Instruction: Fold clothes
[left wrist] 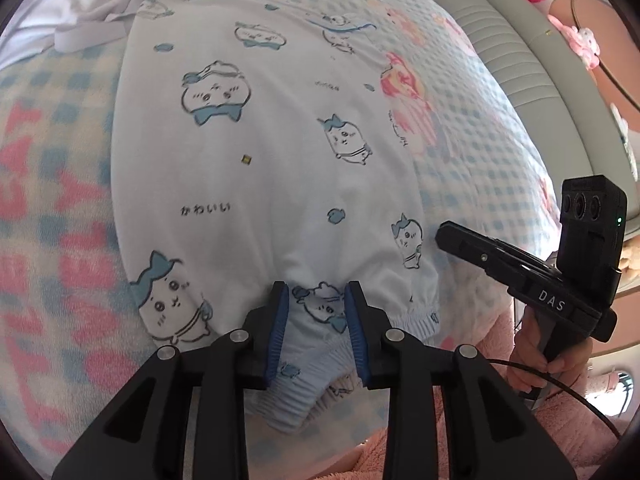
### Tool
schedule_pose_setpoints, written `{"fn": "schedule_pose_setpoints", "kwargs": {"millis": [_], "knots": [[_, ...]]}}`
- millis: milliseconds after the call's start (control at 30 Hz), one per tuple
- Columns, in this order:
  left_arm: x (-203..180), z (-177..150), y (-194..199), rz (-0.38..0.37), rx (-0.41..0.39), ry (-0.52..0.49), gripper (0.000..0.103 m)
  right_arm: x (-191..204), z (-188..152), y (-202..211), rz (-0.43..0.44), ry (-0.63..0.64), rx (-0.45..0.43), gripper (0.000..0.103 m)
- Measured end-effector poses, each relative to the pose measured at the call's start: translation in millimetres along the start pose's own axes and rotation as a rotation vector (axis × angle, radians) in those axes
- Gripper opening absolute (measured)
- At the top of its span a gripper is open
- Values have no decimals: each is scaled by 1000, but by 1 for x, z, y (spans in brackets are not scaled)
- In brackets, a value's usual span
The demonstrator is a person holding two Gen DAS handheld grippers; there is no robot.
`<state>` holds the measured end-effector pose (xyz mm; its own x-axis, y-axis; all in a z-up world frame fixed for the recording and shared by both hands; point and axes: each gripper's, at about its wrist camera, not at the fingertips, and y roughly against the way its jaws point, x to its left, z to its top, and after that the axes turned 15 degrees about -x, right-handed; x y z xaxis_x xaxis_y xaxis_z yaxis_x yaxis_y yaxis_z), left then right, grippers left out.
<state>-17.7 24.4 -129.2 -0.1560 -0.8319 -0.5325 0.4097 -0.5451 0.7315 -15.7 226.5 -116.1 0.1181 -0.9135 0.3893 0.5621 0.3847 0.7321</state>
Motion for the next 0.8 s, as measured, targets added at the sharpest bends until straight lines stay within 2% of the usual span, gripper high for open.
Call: {"fn": "schedule_pose_setpoints", "kwargs": {"millis": [100,167,300,500,600,667,767,800], "knots": [[4,-3,-6,22,16,9,31,4,2,0,30,13,1,24],[8,-4,-5,16,17,35,31,11,-4,-12,45,35,58,24],[7,-7,-5,16,21,26,31,15,-19,-16,-23,81,83,23],[7,-13,0,11,15,13,31,9,-30,3,-114,123,70,23],[11,-18,5,-5,13,19,32,9,-31,11,-130,124,57,25],[13,-20,13,-19,3,34,32,4,-30,18,-115,95,54,27],[8,-15,35,-118,-64,47,33,4,-21,32,-31,26,45,30],[5,-12,42,-149,-88,49,34,7,-17,37,26,-2,30,30]]}}
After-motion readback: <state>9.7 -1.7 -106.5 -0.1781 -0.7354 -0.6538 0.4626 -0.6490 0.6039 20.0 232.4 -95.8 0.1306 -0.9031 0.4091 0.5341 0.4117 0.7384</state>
